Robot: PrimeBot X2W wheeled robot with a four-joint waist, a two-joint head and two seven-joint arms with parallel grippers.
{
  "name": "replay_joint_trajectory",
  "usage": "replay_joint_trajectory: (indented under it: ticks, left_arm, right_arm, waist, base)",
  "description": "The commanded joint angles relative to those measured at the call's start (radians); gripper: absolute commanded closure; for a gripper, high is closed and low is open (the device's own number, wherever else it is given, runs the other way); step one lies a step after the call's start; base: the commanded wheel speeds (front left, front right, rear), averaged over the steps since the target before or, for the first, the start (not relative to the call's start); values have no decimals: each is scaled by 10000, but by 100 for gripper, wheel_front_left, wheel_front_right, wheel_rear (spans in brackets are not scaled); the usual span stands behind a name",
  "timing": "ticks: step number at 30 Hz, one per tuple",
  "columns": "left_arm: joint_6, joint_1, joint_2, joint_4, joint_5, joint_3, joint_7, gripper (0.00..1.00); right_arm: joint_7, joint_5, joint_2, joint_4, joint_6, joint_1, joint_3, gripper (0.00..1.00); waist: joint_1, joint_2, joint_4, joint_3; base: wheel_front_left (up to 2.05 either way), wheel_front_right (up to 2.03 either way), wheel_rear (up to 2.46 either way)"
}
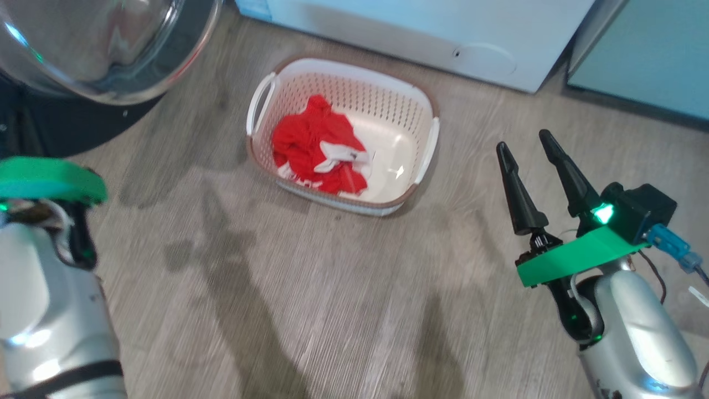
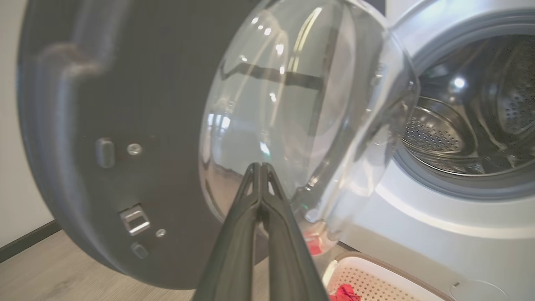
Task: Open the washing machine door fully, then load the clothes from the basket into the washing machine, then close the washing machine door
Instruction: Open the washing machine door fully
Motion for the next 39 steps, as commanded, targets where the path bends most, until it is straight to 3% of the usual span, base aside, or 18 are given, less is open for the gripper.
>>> replay_joint_trajectory:
  ticks: [1, 19, 26, 30, 39]
  left_arm:
    - [-61, 231, 285, -479, 148, -108, -49, 100]
    - [-196, 2848, 64, -1839, -779, -2682, -49, 100]
    - [107, 3642, 62, -2707, -1108, -3643, -49, 100]
    - [493, 4131, 62, -3187, -1304, -4066, -49, 100]
    - [1138, 5004, 61, -3949, -1826, -4622, -49, 100]
  right_arm:
    - [-136, 79, 158, -171, 2, 34, 179, 0]
    - [-216, 59, 680, -152, 2, 815, -729, 0]
    - [-217, 8, 773, -416, 2, 1161, -1025, 0]
    - [-217, -19, 819, -550, 2, 1350, -1152, 0]
    - [-217, -80, 881, -724, 2, 1792, -1373, 0]
  waist:
    - [0, 0, -280, -555]
    - [0, 0, -2197, -2418]
    - [0, 0, -2852, -2613]
    - [0, 0, -3201, -2671]
    - [0, 0, -3439, -2852]
  base:
    - [0, 0, 0]
    - [0, 0, 0]
    - [0, 0, 0]
    - [0, 0, 0]
    - [0, 0, 0]
